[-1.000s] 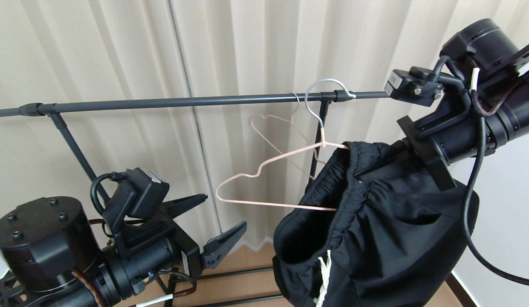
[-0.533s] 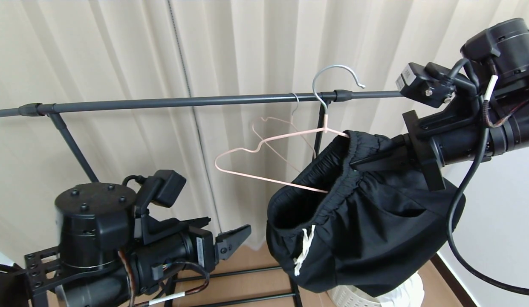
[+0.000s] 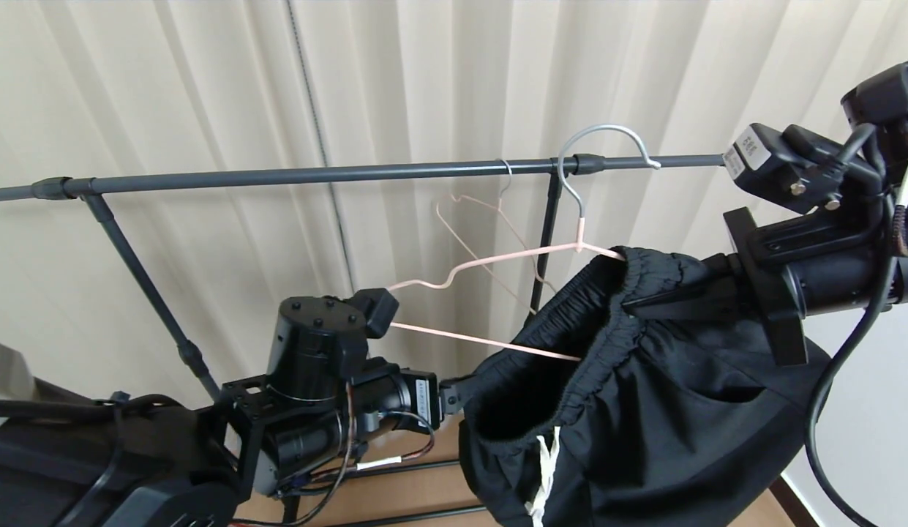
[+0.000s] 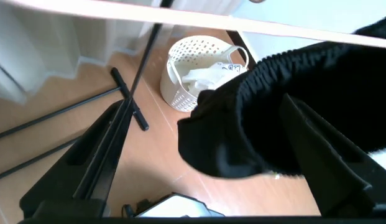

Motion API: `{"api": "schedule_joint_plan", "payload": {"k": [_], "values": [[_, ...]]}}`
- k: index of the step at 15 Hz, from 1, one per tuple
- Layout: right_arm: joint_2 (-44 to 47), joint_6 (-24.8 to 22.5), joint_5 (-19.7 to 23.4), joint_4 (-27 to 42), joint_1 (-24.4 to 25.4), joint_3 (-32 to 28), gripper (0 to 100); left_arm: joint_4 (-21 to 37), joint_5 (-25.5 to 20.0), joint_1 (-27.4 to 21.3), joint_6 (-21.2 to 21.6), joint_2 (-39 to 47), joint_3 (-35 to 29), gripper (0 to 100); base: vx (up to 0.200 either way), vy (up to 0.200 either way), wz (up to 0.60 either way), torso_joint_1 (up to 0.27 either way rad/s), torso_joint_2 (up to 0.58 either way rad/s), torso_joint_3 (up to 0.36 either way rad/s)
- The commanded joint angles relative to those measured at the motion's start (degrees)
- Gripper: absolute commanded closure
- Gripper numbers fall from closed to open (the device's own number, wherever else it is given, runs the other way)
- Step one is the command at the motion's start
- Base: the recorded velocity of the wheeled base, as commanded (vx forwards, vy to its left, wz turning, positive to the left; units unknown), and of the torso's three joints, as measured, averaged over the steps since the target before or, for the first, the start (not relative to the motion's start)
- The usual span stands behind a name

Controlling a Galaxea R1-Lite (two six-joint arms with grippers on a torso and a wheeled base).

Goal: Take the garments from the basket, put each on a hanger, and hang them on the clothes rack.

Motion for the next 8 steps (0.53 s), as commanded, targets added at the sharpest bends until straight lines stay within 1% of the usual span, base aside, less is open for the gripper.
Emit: {"api": "schedule_joint_plan", "payload": {"k": [1, 2, 3, 6, 8], "values": [[-2.7, 0.0, 0.0, 0.1, 0.8, 1.0, 100, -0.1, 0.1, -1.2, 0.1, 4.4, -2.1, 0, 0.000, 0.000, 0.00, 0.000, 0.00, 0.000], [-3.4, 0.0, 0.0, 0.0, 0.8, 1.6, 100, 0.0, 0.1, -1.8, 0.1, 4.9, -2.5, 0, 0.000, 0.000, 0.00, 0.000, 0.00, 0.000], [-4.6, 0.0, 0.0, 0.0, 0.8, 2.1, 100, 0.0, 0.4, -2.5, 0.2, 5.7, -2.7, 100, 0.000, 0.000, 0.00, 0.000, 0.00, 0.000], [-6.1, 0.0, 0.0, 0.0, 0.7, 3.5, 100, 0.4, 0.8, -2.8, 1.0, 5.6, -2.4, 100, 0.000, 0.000, 0.00, 0.000, 0.00, 0.000], [-6.5, 0.2, 0.4, -0.9, -0.9, 5.2, 100, 0.4, 3.1, -2.3, 3.2, 2.8, -2.1, 100, 0.000, 0.000, 0.00, 0.000, 0.00, 0.000]]}}
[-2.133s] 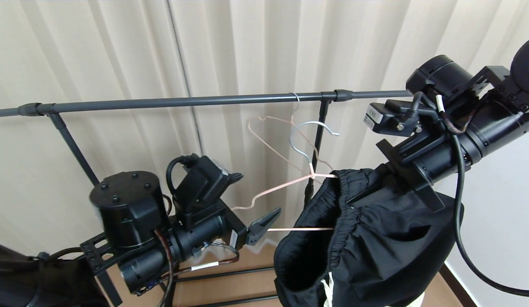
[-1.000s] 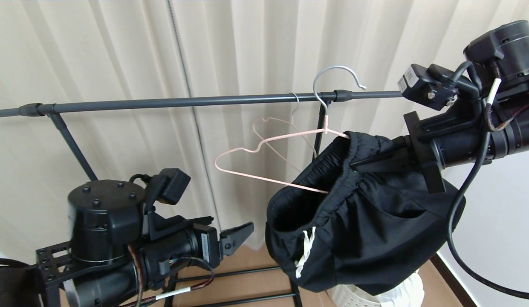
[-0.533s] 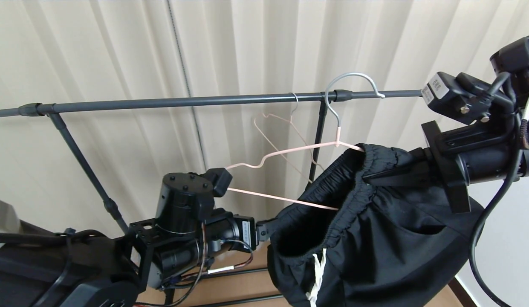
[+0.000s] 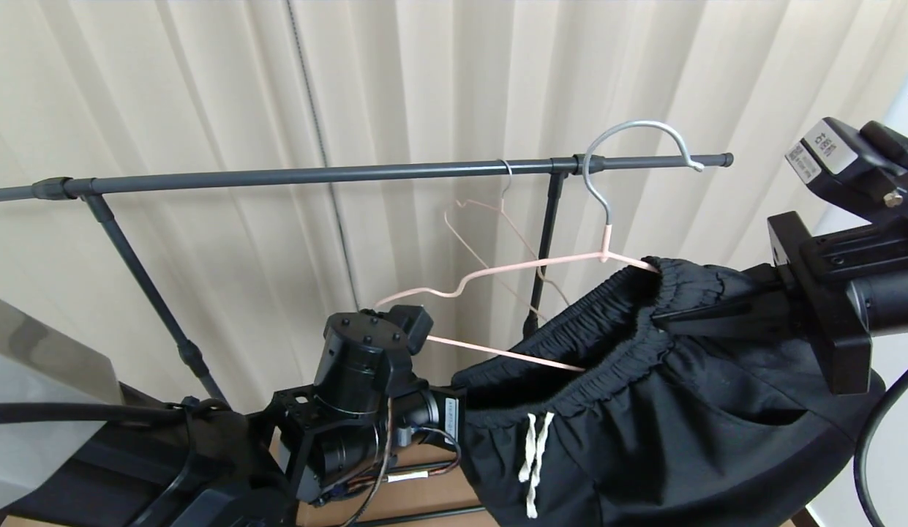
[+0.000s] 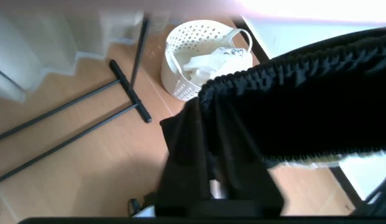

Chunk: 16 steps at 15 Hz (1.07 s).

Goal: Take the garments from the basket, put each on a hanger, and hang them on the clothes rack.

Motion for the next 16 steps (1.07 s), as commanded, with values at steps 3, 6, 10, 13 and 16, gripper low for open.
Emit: {"api": "schedule_joint_plan", "payload": {"k": [3, 6, 10, 13, 16], "values": [[-0.9, 2.6, 0.5, -8.6, -3.0, 8.1, 100, 0.1, 1.7, 3.0, 4.6, -6.1, 0.1, 100, 0.000, 0.000, 0.00, 0.000, 0.00, 0.000], [-3.8, 6.6, 6.6, -24.6, -6.2, 24.4, 100, 0.2, 2.3, 5.5, 6.7, -7.1, 0.2, 100, 0.000, 0.000, 0.00, 0.000, 0.00, 0.000], [-4.1, 6.8, 8.1, -40.3, -9.0, 35.2, 100, 0.1, 4.4, 6.3, 9.0, -6.2, -0.4, 100, 0.000, 0.000, 0.00, 0.000, 0.00, 0.000], [-3.8, 7.8, 8.0, -40.3, -8.8, 35.1, 100, 0.2, 4.4, 5.7, 10.4, -6.1, 0.1, 100, 0.000, 0.000, 0.00, 0.000, 0.00, 0.000], [-3.8, 10.7, 8.0, -40.4, -7.6, 34.8, 100, 0.2, 4.4, 5.4, 16.0, -6.1, 1.3, 100, 0.000, 0.000, 0.00, 0.000, 0.00, 0.000]]}}
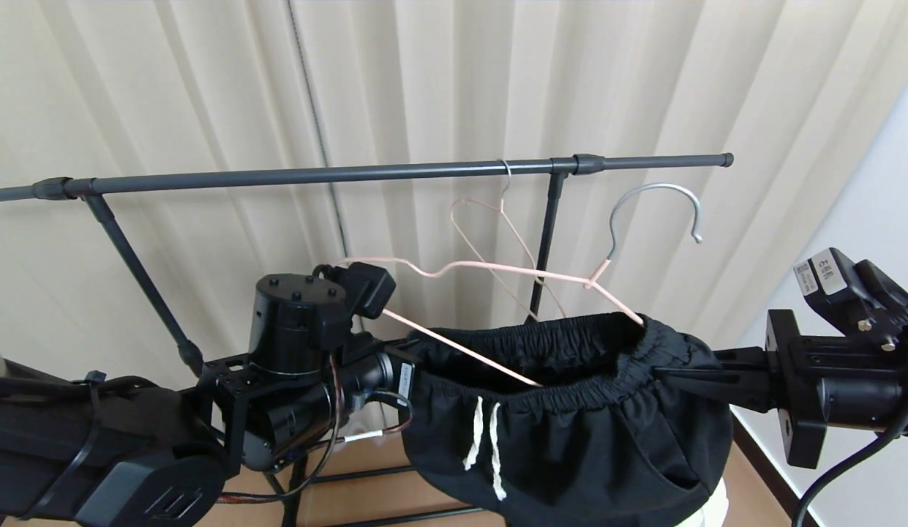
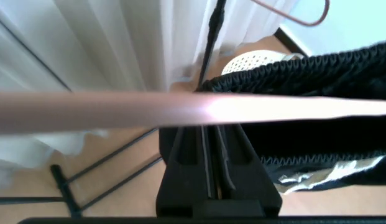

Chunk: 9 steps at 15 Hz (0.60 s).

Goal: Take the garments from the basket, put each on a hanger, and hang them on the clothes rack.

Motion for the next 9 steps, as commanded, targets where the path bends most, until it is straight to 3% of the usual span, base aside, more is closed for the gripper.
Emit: {"api": "schedule_joint_plan", "payload": {"k": [1, 5, 9], "values": [[0.2, 0.8, -0.5, -0.2, 2.4, 0.0, 100, -0.1, -0.1, -1.6, 3.0, 0.1, 1.8, 100, 0.000, 0.000, 0.00, 0.000, 0.00, 0.000], [1.0, 1.9, -2.3, -0.5, 2.7, -0.2, 100, -0.9, -0.3, -2.9, 11.1, 0.0, 5.2, 100, 0.000, 0.000, 0.00, 0.000, 0.00, 0.000], [1.9, 1.9, -2.4, -0.8, 2.1, -0.3, 100, -4.3, -0.3, -2.3, 10.6, -0.4, 6.3, 100, 0.000, 0.000, 0.00, 0.000, 0.00, 0.000]]}}
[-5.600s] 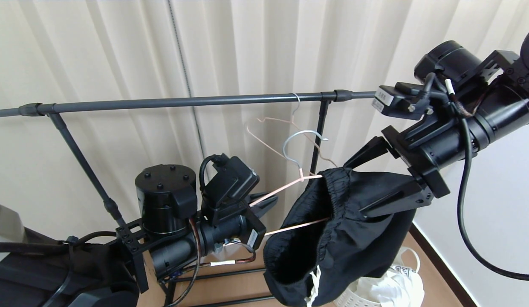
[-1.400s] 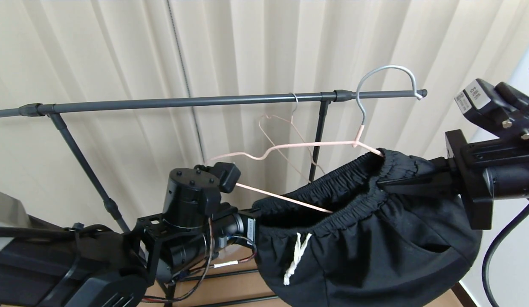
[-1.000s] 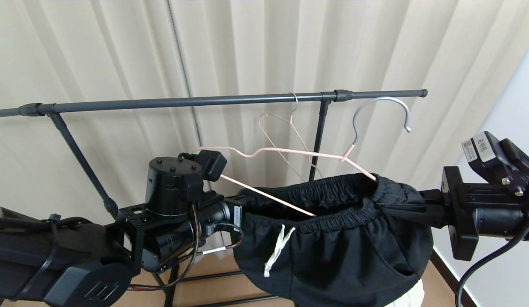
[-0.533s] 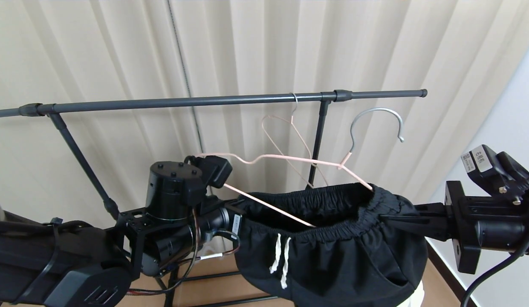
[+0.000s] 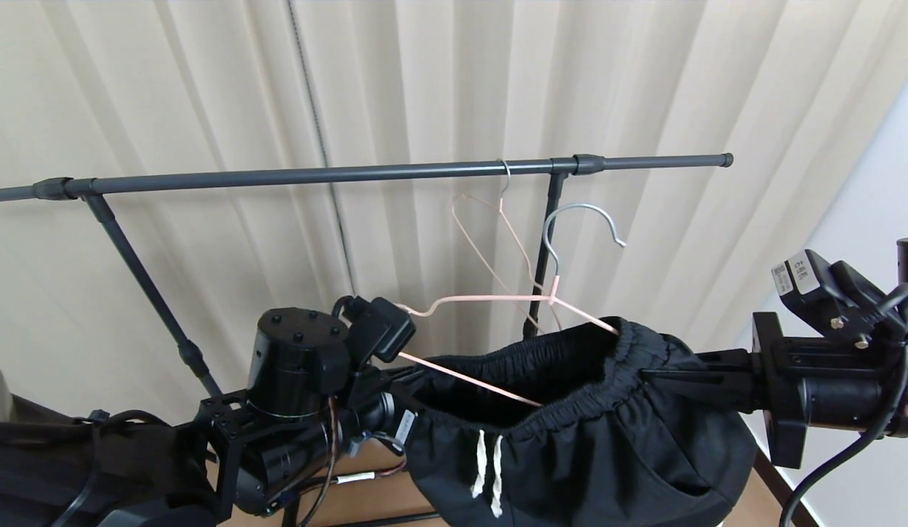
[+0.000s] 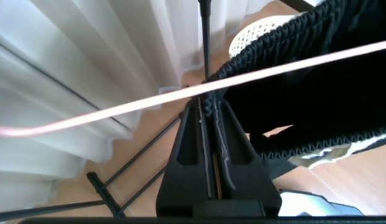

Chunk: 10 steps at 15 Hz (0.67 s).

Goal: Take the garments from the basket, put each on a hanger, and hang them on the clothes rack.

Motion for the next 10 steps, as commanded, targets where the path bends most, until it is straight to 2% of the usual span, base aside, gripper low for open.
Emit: {"api": "schedule_joint_plan", "payload": {"k": [1, 10], "values": [[0.8, 0.0, 0.0, -0.1, -0.6, -0.1, 100, -0.7, 0.1, 0.4, -0.1, -0.3, 0.7, 100, 0.000, 0.000, 0.00, 0.000, 0.00, 0.000], [1.5, -0.2, 0.0, -0.1, -4.8, -0.6, 100, -1.2, -0.2, 7.8, -1.9, -5.4, 1.7, 100, 0.000, 0.000, 0.00, 0.000, 0.00, 0.000]]}}
